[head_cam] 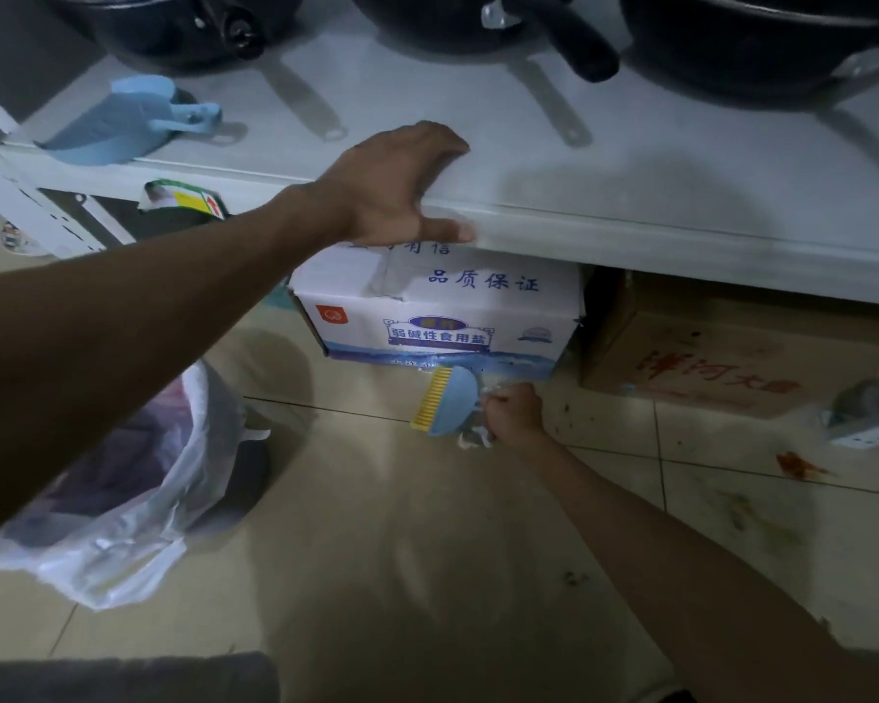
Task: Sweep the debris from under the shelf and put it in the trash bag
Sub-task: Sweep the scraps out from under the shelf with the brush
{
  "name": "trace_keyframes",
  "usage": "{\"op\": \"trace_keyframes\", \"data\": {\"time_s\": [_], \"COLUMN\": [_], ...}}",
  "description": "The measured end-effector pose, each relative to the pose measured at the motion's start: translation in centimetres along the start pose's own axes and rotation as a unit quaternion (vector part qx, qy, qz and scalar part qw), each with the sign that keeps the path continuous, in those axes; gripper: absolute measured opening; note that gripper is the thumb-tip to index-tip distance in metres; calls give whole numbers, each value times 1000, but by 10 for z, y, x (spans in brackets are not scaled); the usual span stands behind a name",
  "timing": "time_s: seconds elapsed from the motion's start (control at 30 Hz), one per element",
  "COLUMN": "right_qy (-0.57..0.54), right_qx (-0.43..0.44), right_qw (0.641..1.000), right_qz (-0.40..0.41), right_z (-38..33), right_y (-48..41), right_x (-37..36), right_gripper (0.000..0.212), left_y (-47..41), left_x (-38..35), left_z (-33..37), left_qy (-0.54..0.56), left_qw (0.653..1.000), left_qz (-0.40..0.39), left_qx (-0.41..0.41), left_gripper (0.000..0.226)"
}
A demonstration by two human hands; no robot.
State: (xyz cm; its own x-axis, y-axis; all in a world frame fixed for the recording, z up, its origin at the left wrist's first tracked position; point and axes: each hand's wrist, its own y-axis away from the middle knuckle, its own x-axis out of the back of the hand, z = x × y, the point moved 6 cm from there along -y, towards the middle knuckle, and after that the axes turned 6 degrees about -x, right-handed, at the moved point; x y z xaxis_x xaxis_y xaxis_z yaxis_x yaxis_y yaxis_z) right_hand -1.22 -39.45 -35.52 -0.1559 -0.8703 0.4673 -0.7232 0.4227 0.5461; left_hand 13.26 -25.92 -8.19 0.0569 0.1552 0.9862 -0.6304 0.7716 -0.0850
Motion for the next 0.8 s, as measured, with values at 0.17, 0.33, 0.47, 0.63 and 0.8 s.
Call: {"op": "trace_keyframes", "data": {"time_s": [0.17, 0.33, 0.47, 0.63, 0.8], "right_qy": [10, -25, -62, -92, -20], "right_qx": [1, -33, -53, -74, -55], "right_qw": [1000, 998, 997, 993, 995], "right_qz": [-22, -50, -17, 25, 82], "right_z": [-11, -16, -13, 5, 30], "right_y": [-5, -8, -8, -1, 0], "right_x": [-28, -44, -43, -23, 14], "right_gripper": [25, 23, 22, 18, 19], "left_y": [-29, -54, -59, -60, -59], "left_x": [-5, -24, -26, -26, -24], "left_z": [54, 71, 63, 63, 64], "left_qy": [45, 47, 78, 86, 96], "left_qw": [996, 993, 993, 993, 993], "left_qz": [-3, -14, 8, 2, 11], "left_qx": [-73, -110, -90, -78, -68], "left_gripper": [94, 95, 99, 97, 95]}}
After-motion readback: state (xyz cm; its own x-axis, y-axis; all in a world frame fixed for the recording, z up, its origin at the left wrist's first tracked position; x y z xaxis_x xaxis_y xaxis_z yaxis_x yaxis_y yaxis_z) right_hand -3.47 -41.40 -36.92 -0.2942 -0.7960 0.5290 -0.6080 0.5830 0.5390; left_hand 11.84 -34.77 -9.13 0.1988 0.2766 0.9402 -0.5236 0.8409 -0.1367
